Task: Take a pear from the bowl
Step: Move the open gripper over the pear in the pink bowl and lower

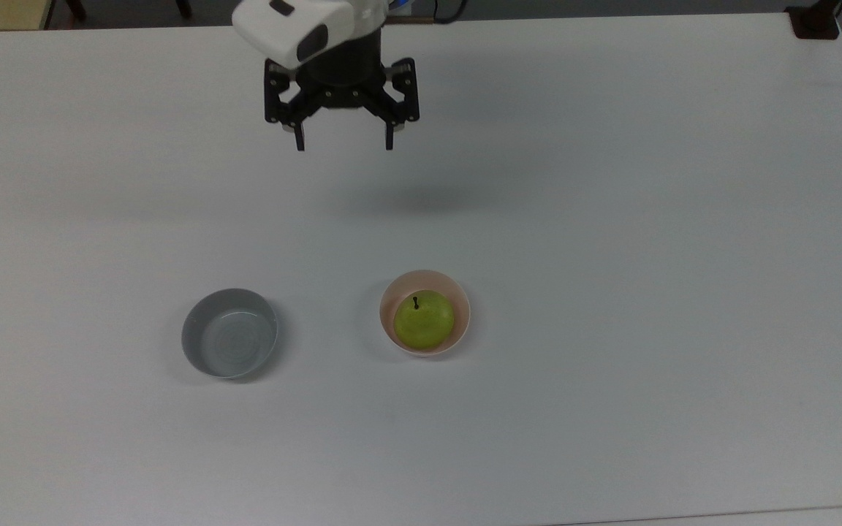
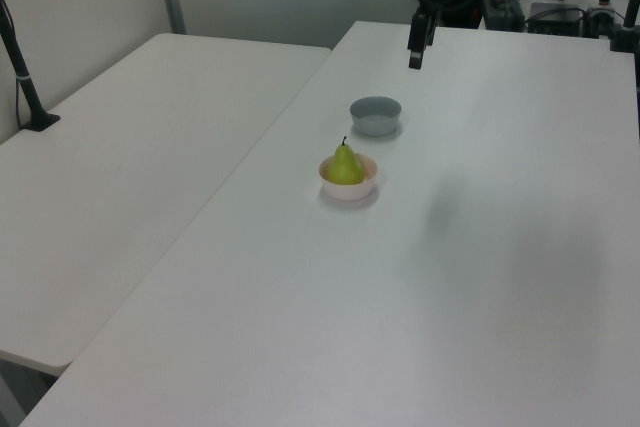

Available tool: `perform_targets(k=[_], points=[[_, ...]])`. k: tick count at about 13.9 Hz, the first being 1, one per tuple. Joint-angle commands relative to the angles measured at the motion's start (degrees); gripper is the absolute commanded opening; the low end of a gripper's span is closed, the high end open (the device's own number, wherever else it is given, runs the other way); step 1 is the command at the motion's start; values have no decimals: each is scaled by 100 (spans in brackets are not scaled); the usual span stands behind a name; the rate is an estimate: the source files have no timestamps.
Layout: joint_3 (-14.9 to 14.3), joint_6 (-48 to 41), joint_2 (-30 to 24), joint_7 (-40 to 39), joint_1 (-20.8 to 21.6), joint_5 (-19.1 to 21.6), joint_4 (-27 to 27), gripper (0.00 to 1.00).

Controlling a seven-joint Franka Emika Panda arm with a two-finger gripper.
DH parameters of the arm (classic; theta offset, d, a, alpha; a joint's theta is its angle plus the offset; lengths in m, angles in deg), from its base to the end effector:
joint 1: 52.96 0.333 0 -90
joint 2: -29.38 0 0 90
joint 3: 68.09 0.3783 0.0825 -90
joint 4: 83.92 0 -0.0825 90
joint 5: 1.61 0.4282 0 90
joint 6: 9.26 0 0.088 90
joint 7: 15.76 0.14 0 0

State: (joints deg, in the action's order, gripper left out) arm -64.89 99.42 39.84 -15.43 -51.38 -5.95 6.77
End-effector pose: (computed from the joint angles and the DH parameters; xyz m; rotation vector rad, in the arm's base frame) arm 0.6900 0.0468 0.5613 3.0739 0.1471 0.2071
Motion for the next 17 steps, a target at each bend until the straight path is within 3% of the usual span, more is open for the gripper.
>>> perform_targets(k=[1, 7, 12, 17], points=[[-22, 513, 255, -24, 150, 39, 19, 100], [-31, 1356, 852, -6, 387, -172, 10, 100], [-31, 2797, 1660, -6, 589, -207, 10, 100], [-39, 3335, 1951, 3, 633, -348, 10, 100]])
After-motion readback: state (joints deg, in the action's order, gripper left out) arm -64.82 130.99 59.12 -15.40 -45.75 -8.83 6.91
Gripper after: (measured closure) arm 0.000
